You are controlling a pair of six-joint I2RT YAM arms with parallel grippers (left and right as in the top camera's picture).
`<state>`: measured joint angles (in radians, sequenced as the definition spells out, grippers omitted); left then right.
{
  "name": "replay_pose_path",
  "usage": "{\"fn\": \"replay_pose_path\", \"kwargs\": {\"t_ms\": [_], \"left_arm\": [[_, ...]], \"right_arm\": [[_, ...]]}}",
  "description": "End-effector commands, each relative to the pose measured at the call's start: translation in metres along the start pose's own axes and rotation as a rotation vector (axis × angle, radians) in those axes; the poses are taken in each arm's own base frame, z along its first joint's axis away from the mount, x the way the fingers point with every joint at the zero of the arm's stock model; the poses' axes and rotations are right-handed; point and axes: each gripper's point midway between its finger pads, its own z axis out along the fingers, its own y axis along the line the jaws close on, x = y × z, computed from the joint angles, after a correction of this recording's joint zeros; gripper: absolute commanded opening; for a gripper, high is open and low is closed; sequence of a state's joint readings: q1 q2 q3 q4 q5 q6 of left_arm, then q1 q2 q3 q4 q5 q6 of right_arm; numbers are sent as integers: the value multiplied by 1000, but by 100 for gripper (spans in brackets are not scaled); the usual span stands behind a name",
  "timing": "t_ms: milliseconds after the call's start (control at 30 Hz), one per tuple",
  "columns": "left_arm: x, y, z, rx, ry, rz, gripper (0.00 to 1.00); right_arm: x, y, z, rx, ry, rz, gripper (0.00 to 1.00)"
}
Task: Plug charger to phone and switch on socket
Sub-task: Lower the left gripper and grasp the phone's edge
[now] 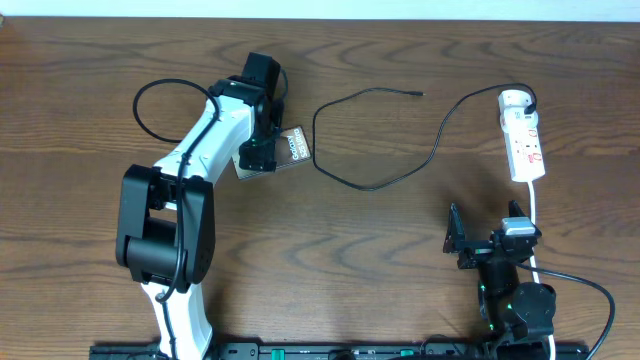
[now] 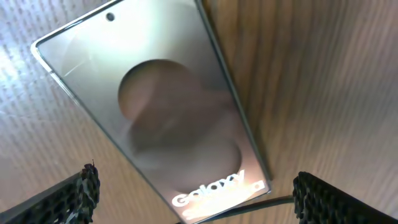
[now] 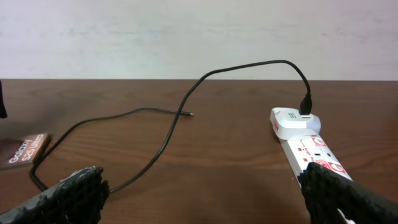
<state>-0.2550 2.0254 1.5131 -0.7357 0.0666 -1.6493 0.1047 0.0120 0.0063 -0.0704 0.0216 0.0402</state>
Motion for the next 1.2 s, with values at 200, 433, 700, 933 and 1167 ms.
{"fn": "replay_pose_path", "kwargs": {"t_ms": [200,433,700,933,1167], "left_arm": [[-16,10,16,-35,-59,-118,98],[-7,15,34,-69,-8,-127,98],[-12,18,36,-87,1,-149,98],[-15,33,43,-168,78,-201,98],[-20,41,53,-208,87,-212,98]], "right_arm": [[0,-1,0,4,-1,-12,99],[0,-1,0,3,0,-12,99],[0,-1,0,3,-1,-12,99],[0,-1,0,3,0,-12,99],[0,-1,0,4,0,-12,99]]}}
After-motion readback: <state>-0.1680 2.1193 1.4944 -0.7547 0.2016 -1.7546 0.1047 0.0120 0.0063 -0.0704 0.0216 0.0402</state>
